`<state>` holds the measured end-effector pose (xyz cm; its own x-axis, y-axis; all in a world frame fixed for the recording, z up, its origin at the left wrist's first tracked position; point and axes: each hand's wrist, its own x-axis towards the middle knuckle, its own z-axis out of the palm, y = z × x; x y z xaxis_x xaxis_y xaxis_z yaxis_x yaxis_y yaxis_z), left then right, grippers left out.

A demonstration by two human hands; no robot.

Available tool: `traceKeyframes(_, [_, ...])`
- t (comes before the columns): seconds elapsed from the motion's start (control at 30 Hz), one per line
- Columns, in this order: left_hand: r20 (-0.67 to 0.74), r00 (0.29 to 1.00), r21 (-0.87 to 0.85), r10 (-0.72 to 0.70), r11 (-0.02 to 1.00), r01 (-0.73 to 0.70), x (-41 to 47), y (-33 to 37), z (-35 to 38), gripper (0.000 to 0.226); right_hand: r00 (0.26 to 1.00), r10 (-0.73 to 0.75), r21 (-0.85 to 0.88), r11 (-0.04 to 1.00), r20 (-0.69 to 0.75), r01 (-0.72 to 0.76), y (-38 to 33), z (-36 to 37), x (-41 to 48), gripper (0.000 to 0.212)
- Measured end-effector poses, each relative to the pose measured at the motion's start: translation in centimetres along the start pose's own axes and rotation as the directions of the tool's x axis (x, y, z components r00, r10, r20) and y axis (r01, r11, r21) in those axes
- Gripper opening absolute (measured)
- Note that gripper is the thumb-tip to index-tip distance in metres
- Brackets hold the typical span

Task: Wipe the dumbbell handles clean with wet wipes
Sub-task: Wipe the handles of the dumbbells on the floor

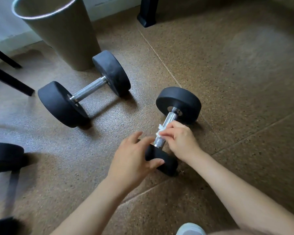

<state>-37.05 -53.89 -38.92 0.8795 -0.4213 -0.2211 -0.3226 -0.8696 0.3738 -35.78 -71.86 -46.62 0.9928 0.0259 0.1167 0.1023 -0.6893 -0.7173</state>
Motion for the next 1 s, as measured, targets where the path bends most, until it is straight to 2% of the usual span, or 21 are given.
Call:
traceKeyframes(0.03, [0.026, 0.994, -0.073, -0.106, 0.991, 0.108, -0.2, -0.3, 0.1, 0.072, 0.999, -0.030, 0.008, 1.000, 0.023, 0.030, 0.2, -0.5, 0.3, 0.011])
traceKeyframes(0.07, [0.037, 0.988, -0.119, -0.153, 0.980, 0.156, -0.4, -0.5, 0.3, 0.081, 0.999, -0.040, -0.003, 0.999, -0.009, 0.040, 0.8, -0.8, 1.4, 0.012])
traceKeyframes(0.13, [0.010, 0.987, -0.153, -0.159, 0.975, 0.159, -0.5, -0.5, 0.7, 0.085, 0.986, 0.022, -0.063, 0.997, -0.162, -0.032, 1.7, -1.1, 3.6, 0.016])
traceKeyframes(0.2, [-0.004, 0.988, -0.135, -0.157, 0.979, 0.155, -0.4, -0.5, 0.6, 0.085, 0.975, 0.054, -0.090, 0.993, -0.214, -0.075, 1.3, -0.2, 3.1, 0.015])
traceKeyframes(0.33, [0.020, 0.986, -0.125, -0.163, 0.979, 0.164, -0.2, -0.8, 0.2, 0.084, 0.990, -0.140, -0.050, 0.989, 0.018, 0.141, -0.2, 0.4, 0.0, 0.014])
traceKeyframes(0.4, [0.008, 0.988, -0.141, -0.153, 0.978, 0.153, -0.1, -0.9, 0.2, 0.085, 0.987, -0.151, -0.113, 0.983, -0.061, 0.144, 1.3, -0.5, 2.7, 0.021])
traceKeyframes(0.47, [0.009, 0.986, -0.128, -0.166, 0.978, 0.166, -0.1, -0.9, 0.2, 0.089, 0.983, -0.108, -0.157, 0.984, -0.151, 0.084, 1.9, -0.8, 4.0, 0.023])
traceKeyframes(0.5, [0.027, 0.984, -0.119, -0.178, 0.976, 0.180, 0.0, -0.9, 0.0, 0.092, 0.989, -0.088, -0.138, 0.988, -0.118, 0.071, 1.6, -0.5, 3.5, 0.021])
traceKeyframes(0.6, [0.058, 0.974, -0.113, -0.219, 0.968, 0.224, 0.0, -0.9, -0.2, 0.101, 0.969, -0.236, -0.119, 0.963, 0.071, 0.243, 0.6, -0.4, 1.3, 0.016])
traceKeyframes(0.63, [0.057, 0.975, -0.109, -0.216, 0.969, 0.221, 0.0, -0.8, -0.3, 0.102, 0.965, -0.258, -0.142, 0.954, 0.054, 0.263, 1.1, -0.8, 2.1, 0.018])
traceKeyframes(0.73, [0.041, 0.978, -0.093, -0.207, 0.973, 0.210, 0.0, -0.8, 0.0, 0.100, 0.970, -0.151, -0.218, 0.970, -0.188, 0.109, 2.7, -1.1, 4.7, 0.022])
traceKeyframes(0.77, [0.041, 0.978, -0.087, -0.205, 0.974, 0.208, 0.0, -0.9, 0.1, 0.100, 0.975, -0.129, -0.189, 0.977, -0.181, 0.094, 2.4, -0.4, 4.1, 0.023])
traceKeyframes(0.8, [0.046, 0.978, -0.083, -0.205, 0.975, 0.208, -0.1, -0.9, 0.3, 0.101, 0.982, -0.152, -0.153, 0.979, -0.115, 0.133, 1.6, 0.2, 2.8, 0.023])
traceKeyframes(0.87, [0.057, 0.979, -0.077, -0.198, 0.976, 0.202, -0.2, -0.9, 0.3, 0.102, 0.968, -0.247, -0.086, 0.965, 0.036, 0.250, 0.5, 0.4, 0.2, 0.023])
traceKeyframes(0.9, [0.052, 0.980, -0.076, -0.193, 0.978, 0.197, -0.2, -0.9, 0.4, 0.103, 0.959, -0.280, -0.102, 0.954, 0.036, 0.282, 0.8, -0.1, 0.5, 0.024])
traceKeyframes(1.0, [0.039, 0.982, -0.057, -0.185, 0.981, 0.187, -0.3, -0.8, 0.9, 0.106, 0.963, -0.183, -0.261, 0.957, -0.198, 0.128, 2.9, -1.2, 4.4, 0.026])
